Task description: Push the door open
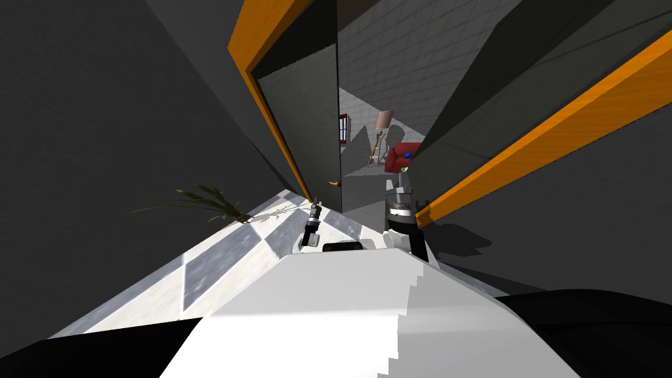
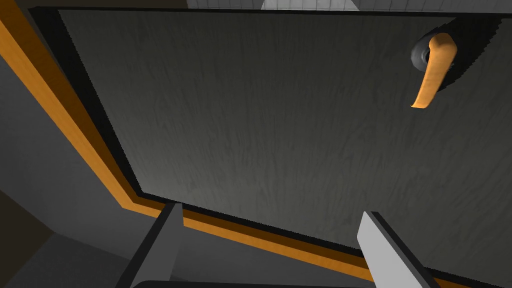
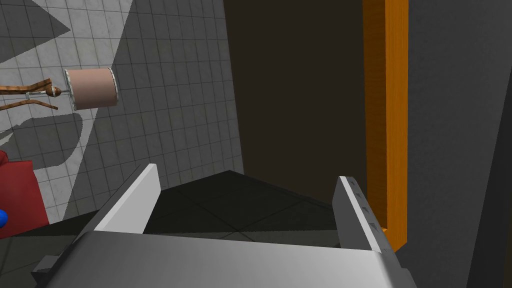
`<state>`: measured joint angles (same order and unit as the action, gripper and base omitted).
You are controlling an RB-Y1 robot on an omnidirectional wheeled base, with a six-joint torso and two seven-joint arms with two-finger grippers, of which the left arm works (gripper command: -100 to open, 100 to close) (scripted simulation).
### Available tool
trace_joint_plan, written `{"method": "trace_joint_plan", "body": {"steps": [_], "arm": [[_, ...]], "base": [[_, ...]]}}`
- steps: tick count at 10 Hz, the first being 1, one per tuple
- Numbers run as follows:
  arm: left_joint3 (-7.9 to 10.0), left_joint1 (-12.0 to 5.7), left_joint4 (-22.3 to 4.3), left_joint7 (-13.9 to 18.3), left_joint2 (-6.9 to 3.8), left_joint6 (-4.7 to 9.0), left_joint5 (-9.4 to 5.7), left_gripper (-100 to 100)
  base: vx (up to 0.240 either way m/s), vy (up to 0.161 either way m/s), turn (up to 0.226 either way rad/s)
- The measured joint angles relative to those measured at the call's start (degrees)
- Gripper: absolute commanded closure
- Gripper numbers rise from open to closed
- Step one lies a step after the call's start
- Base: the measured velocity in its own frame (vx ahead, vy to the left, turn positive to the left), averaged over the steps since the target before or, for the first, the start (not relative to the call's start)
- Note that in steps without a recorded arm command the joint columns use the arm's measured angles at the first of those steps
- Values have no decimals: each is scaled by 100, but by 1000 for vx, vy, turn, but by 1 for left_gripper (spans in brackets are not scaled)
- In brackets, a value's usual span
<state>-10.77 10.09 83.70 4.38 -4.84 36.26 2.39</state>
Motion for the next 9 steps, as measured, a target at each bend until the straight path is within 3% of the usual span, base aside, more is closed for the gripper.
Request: {"method": "trace_joint_plan", "body": {"steps": [9], "arm": [[-281,-594,-1396,201,3,278,168,-100]], "base": [[86,49,-19]]}}
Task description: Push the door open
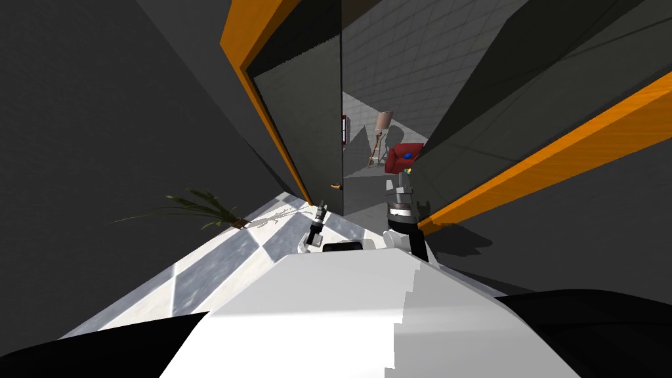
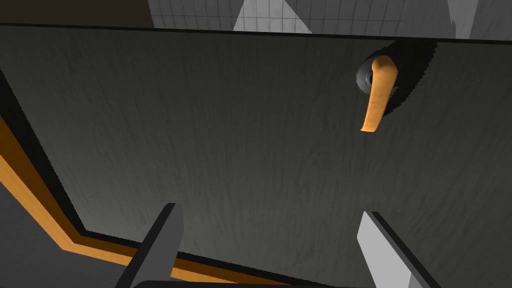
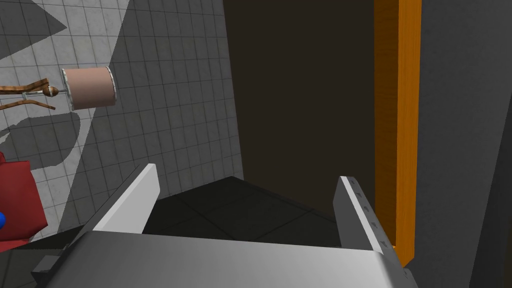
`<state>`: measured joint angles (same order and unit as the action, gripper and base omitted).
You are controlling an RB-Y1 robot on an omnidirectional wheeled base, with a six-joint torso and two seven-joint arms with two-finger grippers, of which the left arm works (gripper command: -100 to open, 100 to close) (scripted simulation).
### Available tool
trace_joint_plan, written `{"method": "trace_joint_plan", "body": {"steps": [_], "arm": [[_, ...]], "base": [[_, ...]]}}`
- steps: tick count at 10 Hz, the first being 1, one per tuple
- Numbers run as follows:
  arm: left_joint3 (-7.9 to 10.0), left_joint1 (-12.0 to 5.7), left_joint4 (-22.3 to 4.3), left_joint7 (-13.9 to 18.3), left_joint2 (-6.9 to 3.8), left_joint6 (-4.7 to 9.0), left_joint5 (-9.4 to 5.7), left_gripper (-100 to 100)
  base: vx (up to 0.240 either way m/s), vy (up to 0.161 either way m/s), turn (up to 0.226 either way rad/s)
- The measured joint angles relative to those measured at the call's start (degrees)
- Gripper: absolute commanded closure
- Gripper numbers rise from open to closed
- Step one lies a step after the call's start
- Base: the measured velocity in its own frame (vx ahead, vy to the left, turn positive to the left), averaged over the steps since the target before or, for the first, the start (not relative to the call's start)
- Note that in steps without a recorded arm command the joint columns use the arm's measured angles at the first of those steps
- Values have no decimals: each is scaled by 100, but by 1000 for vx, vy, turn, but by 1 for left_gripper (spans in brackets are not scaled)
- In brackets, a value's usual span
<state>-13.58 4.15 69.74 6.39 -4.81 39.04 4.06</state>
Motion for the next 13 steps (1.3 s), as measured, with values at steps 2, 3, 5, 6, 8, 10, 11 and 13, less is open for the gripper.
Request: {"method": "trace_joint_plan", "body": {"steps": [2,3,5,6,8,10,11,13], "arm": [[-71,-137,-360,36,24,100,45,-100],[-101,-224,-570,49,41,147,65,-100],[-156,-398,-949,100,55,210,99,-100],[-193,-441,-1059,134,40,227,118,-100],[-259,-545,-1327,179,57,276,156,-100],[-317,-665,-1628,222,76,340,191,-100],[-347,-706,-1757,238,83,377,209,-100],[-396,-824,-2029,276,104,436,238,-100]], "base": [[95,59,-18],[94,64,-19],[92,46,-21],[92,24,-18],[95,46,-17],[93,50,-18],[95,50,-11],[92,44,-16]]}}
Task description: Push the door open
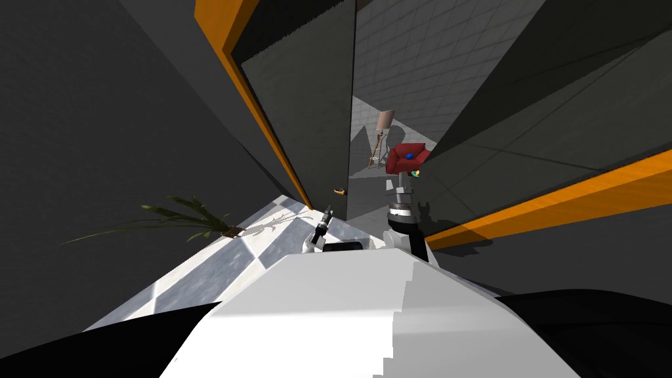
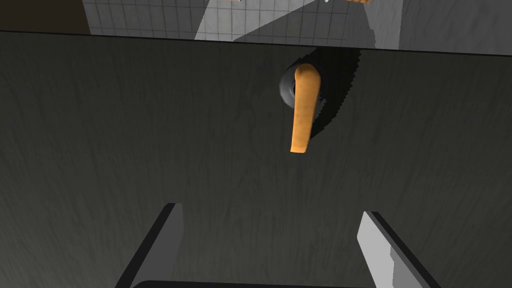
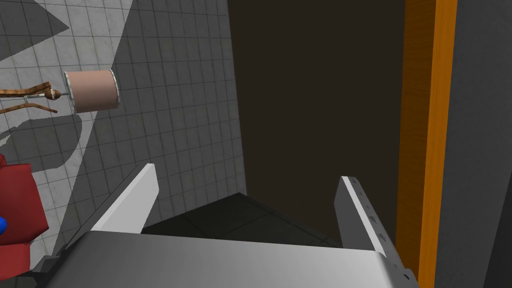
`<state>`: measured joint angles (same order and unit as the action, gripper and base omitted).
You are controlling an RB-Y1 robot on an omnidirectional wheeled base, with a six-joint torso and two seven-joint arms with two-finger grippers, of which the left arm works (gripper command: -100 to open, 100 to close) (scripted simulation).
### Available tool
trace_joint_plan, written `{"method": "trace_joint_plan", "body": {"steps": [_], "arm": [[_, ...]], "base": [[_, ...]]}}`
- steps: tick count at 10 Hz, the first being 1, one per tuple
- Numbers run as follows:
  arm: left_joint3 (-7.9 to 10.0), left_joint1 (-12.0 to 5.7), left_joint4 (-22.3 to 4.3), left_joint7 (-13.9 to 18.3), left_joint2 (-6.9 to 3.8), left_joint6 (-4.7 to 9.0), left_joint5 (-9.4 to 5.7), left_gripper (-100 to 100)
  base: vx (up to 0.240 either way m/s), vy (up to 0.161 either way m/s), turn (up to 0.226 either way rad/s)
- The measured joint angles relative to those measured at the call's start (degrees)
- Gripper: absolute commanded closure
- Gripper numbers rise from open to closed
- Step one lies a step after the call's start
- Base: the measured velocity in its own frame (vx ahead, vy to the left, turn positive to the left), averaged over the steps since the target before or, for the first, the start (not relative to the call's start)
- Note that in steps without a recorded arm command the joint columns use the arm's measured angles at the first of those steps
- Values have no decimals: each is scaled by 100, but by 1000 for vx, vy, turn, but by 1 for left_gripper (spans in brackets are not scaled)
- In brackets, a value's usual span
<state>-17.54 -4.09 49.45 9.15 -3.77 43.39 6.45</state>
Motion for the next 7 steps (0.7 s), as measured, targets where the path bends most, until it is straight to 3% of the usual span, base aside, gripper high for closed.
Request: {"method": "trace_joint_plan", "body": {"steps": [4,7], "arm": [[-88,-264,-581,74,52,126,53,-100],[-169,-367,-890,117,99,189,102,-100]], "base": [[105,42,-17],[99,39,-9]]}}
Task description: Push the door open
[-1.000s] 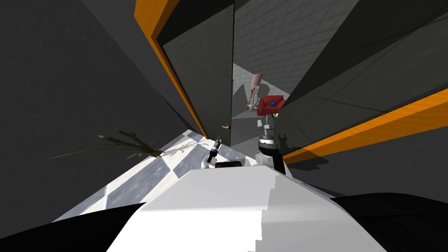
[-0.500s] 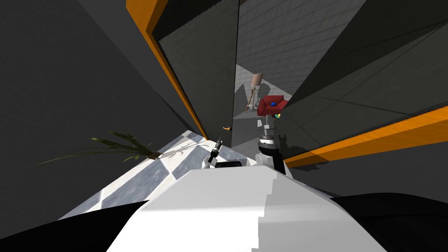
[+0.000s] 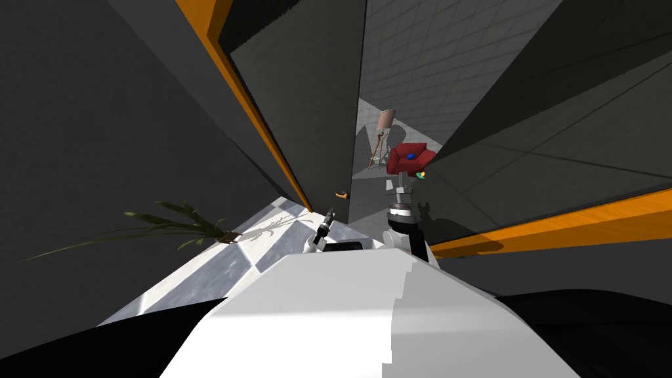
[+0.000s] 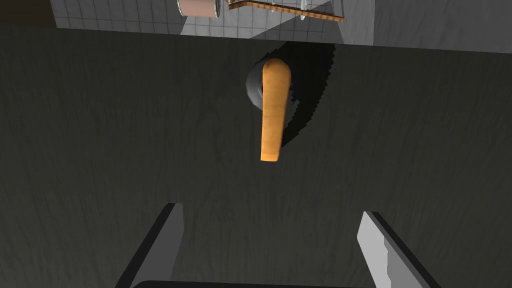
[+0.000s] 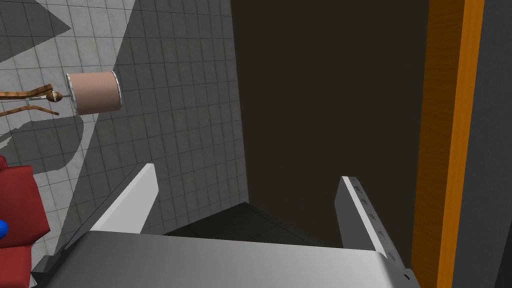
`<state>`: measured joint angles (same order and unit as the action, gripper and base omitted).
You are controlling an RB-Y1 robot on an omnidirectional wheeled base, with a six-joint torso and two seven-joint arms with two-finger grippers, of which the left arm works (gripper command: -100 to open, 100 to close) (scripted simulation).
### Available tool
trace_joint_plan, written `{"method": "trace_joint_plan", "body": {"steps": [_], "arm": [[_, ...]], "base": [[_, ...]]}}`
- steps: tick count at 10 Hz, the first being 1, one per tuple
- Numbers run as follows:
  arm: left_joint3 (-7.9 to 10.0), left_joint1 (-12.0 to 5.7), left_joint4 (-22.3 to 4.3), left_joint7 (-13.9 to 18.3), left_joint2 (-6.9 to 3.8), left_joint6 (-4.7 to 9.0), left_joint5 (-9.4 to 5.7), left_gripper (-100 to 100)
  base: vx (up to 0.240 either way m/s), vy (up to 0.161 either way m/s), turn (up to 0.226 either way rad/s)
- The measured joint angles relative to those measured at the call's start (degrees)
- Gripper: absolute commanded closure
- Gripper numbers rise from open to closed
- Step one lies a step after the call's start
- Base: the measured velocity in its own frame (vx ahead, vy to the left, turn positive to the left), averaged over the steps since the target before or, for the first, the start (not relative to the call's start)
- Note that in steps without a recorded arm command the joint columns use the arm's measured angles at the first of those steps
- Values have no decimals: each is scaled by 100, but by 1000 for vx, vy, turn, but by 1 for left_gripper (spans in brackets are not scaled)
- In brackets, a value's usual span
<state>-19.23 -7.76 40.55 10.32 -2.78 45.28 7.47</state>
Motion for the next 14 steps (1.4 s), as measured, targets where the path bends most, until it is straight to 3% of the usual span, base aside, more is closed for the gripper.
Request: {"method": "trace_joint_plan", "body": {"steps": [2,8,14], "arm": [[-43,-74,-170,28,27,22,26,-100],[20,-102,-235,-17,-35,25,-3,-100],[100,-120,-292,-84,92,19,-38,-100]], "base": [[61,30,-9],[172,-85,-29],[155,-69,-24]]}}
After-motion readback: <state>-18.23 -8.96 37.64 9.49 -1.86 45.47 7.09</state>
